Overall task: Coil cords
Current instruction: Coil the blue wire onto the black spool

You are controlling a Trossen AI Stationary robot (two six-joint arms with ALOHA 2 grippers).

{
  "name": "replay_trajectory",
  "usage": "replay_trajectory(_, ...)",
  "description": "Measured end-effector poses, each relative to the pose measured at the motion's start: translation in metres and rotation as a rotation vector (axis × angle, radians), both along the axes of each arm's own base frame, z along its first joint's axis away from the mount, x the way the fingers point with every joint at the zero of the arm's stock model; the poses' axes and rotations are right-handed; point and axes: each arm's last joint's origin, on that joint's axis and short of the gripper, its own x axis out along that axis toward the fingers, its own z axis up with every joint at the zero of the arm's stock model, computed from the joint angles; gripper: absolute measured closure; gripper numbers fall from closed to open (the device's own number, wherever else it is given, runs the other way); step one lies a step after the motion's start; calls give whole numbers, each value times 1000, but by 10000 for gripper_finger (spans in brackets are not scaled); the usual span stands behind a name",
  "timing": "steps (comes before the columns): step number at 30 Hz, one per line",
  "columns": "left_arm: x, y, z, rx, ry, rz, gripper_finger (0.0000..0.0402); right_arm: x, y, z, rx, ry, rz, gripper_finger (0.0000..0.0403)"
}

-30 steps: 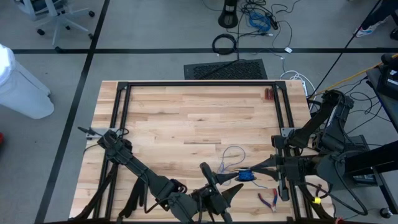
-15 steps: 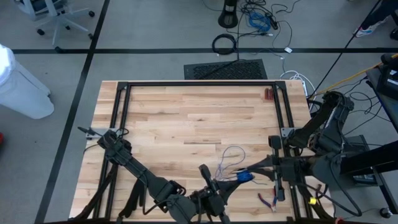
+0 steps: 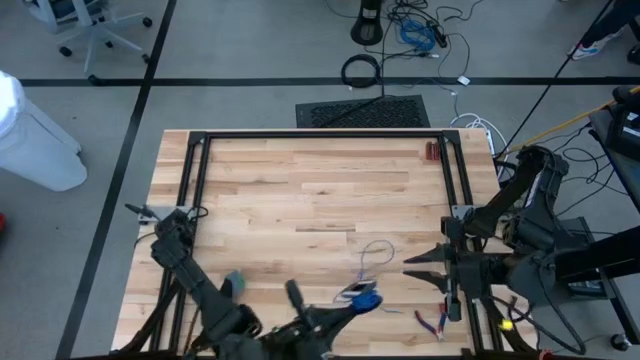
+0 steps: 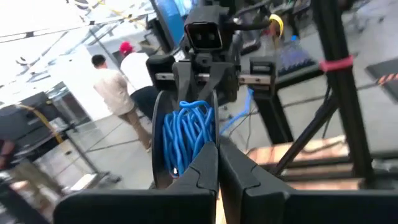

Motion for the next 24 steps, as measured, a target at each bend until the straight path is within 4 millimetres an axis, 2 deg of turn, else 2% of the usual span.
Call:
replay_trajectory(4, -20, -14, 4, 37, 24, 51, 400, 4, -6, -16, 4, 85, -44, 308)
replay_trajectory(9, -36, -18, 12, 45, 31, 88, 401, 30, -11, -48, -7, 170, 12, 298)
replay_trajectory(13, -38, -12, 18, 43, 36, 135, 401, 55, -18, -75, 84, 153, 156, 297)
replay_trajectory(18, -44, -6, 26, 56, 46, 147, 401, 72, -29, -115, 178, 104, 274, 297)
replay_trajectory(21, -39, -2, 25, 82, 60, 161, 401, 79, -31, -135, 226, 84, 360, 297)
replay_trajectory(24, -32, 5, 25, 87, 65, 183, 401, 90, -29, -151, 240, 94, 365, 290)
